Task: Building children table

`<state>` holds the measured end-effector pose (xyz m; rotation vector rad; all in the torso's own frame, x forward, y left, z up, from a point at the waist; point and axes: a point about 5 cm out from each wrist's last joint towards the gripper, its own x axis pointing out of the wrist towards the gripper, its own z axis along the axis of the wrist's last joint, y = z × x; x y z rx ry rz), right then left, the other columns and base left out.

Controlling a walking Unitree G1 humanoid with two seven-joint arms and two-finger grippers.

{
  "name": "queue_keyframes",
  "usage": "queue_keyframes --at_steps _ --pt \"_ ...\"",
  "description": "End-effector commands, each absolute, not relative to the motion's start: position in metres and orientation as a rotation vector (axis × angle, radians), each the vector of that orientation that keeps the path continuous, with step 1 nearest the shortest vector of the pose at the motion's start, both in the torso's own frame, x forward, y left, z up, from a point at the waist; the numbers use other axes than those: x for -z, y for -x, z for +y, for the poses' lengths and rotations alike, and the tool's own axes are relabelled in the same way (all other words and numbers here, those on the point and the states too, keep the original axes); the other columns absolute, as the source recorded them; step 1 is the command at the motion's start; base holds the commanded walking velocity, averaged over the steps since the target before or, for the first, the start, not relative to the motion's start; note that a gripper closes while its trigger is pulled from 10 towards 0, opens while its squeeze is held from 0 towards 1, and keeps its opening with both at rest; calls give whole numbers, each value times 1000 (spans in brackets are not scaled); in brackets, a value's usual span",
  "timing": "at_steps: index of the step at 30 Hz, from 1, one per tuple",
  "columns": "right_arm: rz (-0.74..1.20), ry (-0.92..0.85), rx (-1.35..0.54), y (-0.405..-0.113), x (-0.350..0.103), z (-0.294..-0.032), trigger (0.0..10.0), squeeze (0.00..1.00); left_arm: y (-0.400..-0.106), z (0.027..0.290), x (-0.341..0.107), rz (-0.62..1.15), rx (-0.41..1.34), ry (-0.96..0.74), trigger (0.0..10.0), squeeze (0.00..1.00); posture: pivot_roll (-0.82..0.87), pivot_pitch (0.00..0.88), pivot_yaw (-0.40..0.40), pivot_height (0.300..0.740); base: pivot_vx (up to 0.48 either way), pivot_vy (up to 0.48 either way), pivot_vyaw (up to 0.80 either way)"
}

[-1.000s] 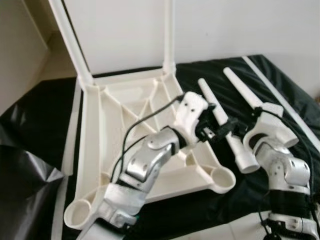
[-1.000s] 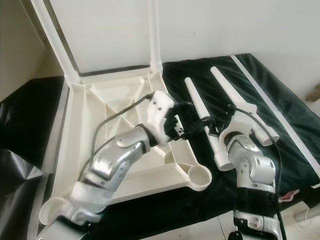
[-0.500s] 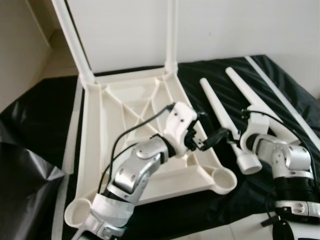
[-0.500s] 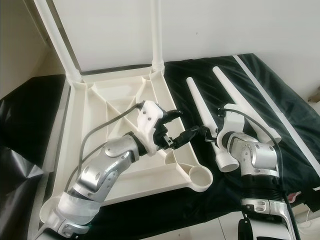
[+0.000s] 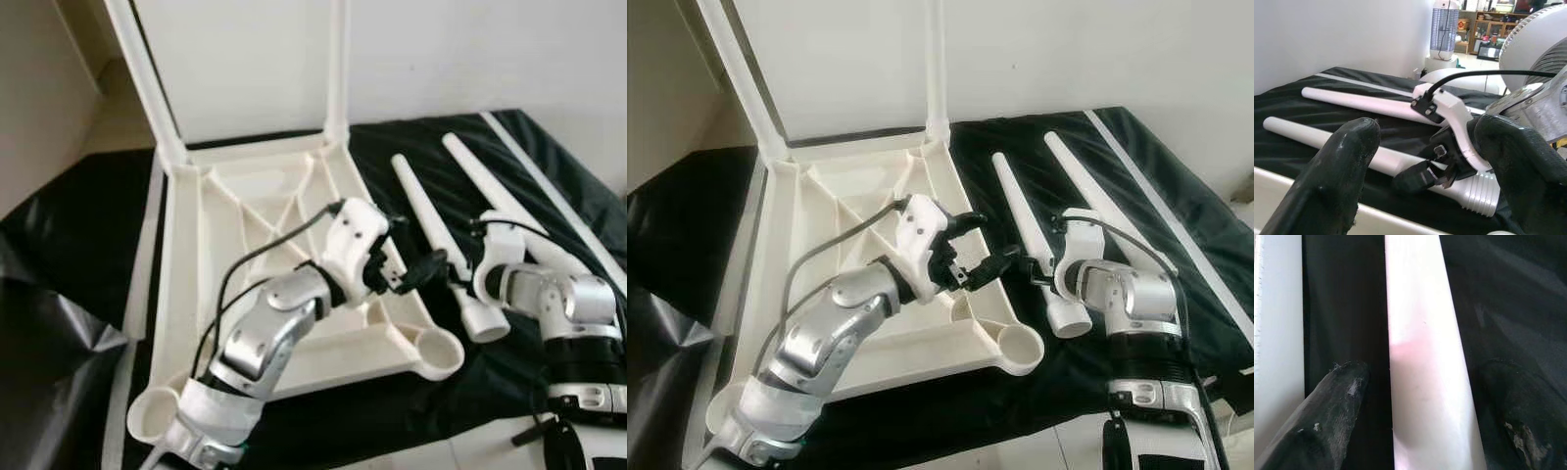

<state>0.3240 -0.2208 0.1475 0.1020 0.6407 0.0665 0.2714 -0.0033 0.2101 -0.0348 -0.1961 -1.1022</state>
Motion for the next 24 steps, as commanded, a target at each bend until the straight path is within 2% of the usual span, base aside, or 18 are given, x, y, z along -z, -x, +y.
queue_keyframes --at_steps 1,2,3,4,5,9,14,21,22,23,24 --pt "773 -121 -67 -315 -121 -218 10000 0 -270 -5 -212 -198 1148 27 10000 0 -68 25 -7 740 0 0 0" --pt "773 -121 -67 -315 -121 -218 10000 0 -270 -5 -212 -198 1148 27 10000 0 -68 25 -7 740 0 0 0" --pt "786 -124 -58 -315 -118 -218 8627 0 -270 -5 -212 -199 1147 27 10000 0 -67 24 -8 740 0 0 0" --pt "801 -126 -52 -315 -116 -218 3098 0 -271 -6 -213 -202 1144 26 10000 0 -66 23 -9 740 0 0 0" --pt "801 -136 -60 -316 -116 -217 0 0 -271 -5 -213 -205 1140 27 10000 0 -65 20 -11 740 0 0 0" --pt "784 -141 -90 -318 -118 -213 0 0 -272 -5 -214 -209 1133 28 10000 0 -63 20 -12 740 0 0 0" --pt "624 -94 -206 -326 -141 -201 0 0 -276 -4 -217 -216 1119 27 10000 0 -60 25 -14 740 0 0 0" --pt "447 -106 -214 -335 -166 -202 0 0 -281 -5 -223 -226 1095 28 10000 0 -57 30 -16 740 0 0 0" --pt "397 -93 -200 -336 -171 -203 2863 0 -283 -5 -224 -224 1083 29 10000 0 -57 30 -16 740 0 0 0" --pt "397 -93 -200 -336 -171 -203 2863 0 -283 -5 -224 -224 1083 29 10000 0 -57 30 -16 740 0 0 0" --pt "362 -93 -191 -336 -176 -204 10000 0 -285 -5 -225 -222 1072 30 10000 0 -57 30 -16 740 0 0 0"
